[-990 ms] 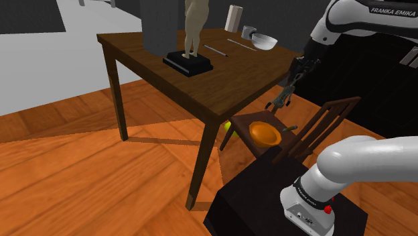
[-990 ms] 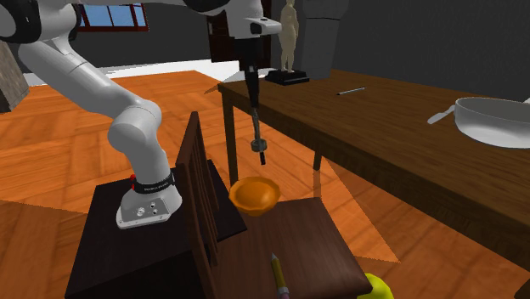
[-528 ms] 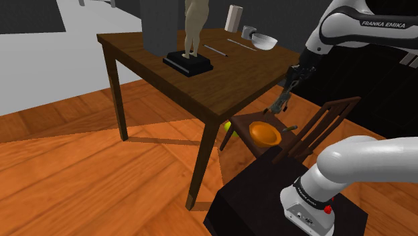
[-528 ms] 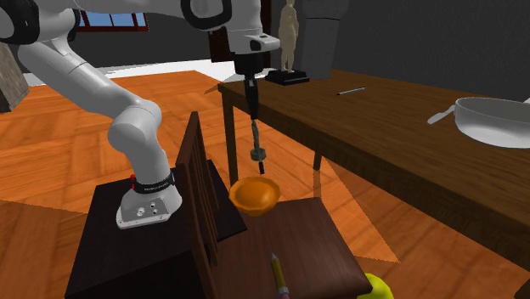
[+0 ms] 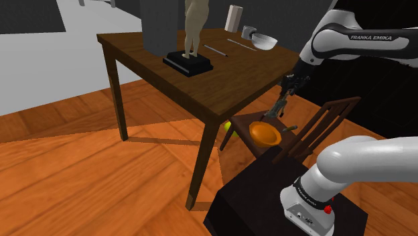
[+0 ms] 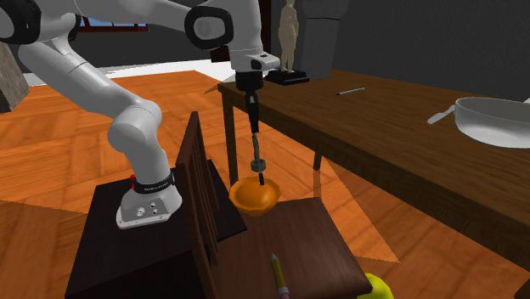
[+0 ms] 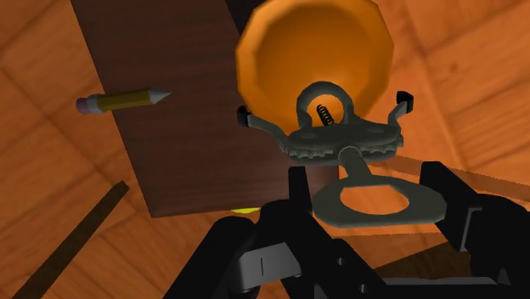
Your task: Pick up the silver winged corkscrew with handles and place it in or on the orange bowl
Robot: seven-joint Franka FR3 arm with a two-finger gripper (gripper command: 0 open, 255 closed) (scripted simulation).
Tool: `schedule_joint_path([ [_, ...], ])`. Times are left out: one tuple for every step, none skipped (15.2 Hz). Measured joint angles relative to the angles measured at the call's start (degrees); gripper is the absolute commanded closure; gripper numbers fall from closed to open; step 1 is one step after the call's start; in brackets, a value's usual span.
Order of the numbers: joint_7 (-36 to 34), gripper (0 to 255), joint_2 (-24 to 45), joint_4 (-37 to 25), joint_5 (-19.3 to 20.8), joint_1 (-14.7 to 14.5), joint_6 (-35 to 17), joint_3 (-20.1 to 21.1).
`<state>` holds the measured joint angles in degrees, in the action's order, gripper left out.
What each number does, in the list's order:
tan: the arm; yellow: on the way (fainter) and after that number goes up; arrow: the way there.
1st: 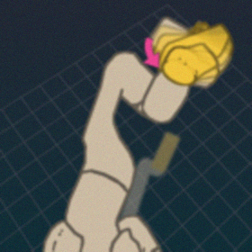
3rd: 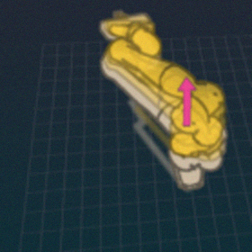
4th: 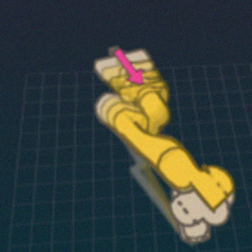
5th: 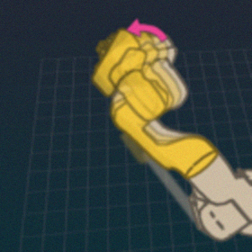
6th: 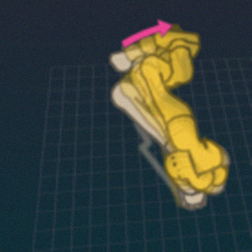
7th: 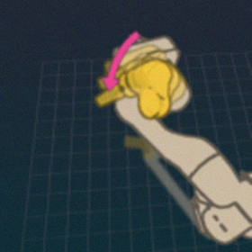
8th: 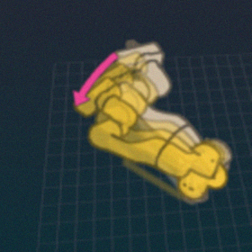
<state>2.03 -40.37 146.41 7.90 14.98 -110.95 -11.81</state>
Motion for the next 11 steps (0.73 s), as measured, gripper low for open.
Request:
schedule_joint_path([
  [-0.02, 255, 0.02, 0.95, 0.1, 0.06, -0.96, -0.11],
  [-0.02, 255, 0.15, 1.48, 0.18, 0.09, -1.63, -0.2],
  [-0.06, 255, 0.34, 2.12, 0.24, 0.1, -2.45, -0.26],
  [-0.12, 255, 0.57, 2.86, 0.3, 0.1, -3.42, -0.34],
  [-0.11, 255, 0.54, 3.57, 0.4, 0.16, -4.09, -0.43],
  [-0.17, 255, 0.84, 4.14, 0.44, 0.15, -4.96, -0.49],
  [-0.16, 255, 1.13, 4.9, 0.55, 0.19, -6.01, -0.64],
  [-0.14, 255, 1.37, 5.57, 0.65, 0.24, -6.92, -0.78],
  [-0.21, 255, 1.56, 6.27, 0.72, 0.25, -7.81, -0.84],
  [-0.27, 255, 1.9, 6.89, 0.77, 0.23, -8.76, -0.9],
  [-0.28, 255, 2.04, 7.4, 0.85, 0.27, -9.42, -0.97],
])
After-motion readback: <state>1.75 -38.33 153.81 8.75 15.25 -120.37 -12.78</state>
